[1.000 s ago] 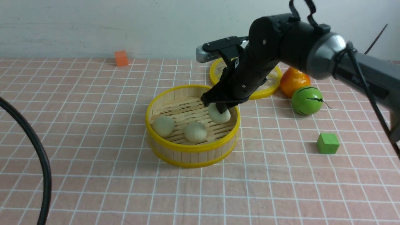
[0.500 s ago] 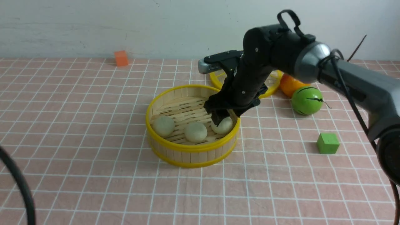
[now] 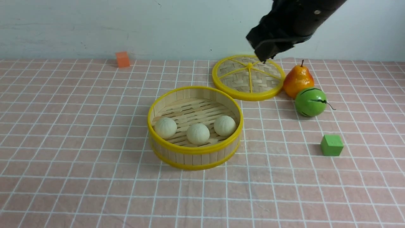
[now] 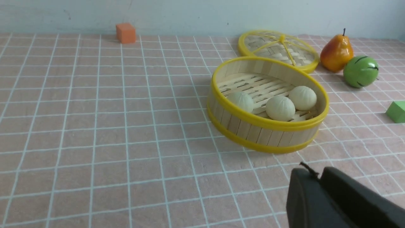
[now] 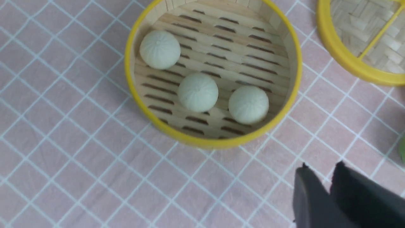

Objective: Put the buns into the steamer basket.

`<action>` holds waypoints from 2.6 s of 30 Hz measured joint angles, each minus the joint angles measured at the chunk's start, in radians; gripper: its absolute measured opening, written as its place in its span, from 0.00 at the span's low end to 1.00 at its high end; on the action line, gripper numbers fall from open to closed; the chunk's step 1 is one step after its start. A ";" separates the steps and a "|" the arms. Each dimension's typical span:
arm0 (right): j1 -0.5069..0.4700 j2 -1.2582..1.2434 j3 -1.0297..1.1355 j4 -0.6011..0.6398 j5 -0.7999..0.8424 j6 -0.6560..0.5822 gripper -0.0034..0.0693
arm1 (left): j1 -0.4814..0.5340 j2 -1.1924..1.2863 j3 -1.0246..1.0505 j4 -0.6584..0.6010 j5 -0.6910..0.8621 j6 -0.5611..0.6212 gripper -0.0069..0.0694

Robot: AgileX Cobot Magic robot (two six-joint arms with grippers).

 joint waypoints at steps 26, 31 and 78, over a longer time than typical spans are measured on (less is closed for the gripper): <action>0.000 -1.138 1.079 0.049 -0.572 -0.054 0.03 | 0.000 0.000 0.023 0.000 0.031 0.000 0.19; 0.000 -1.223 1.090 0.049 -0.550 -0.054 0.04 | 0.000 0.000 0.023 0.000 0.031 0.000 0.20; -0.511 -1.749 1.992 -0.121 -0.865 0.278 0.05 | 0.000 0.001 0.023 0.001 0.037 0.000 0.25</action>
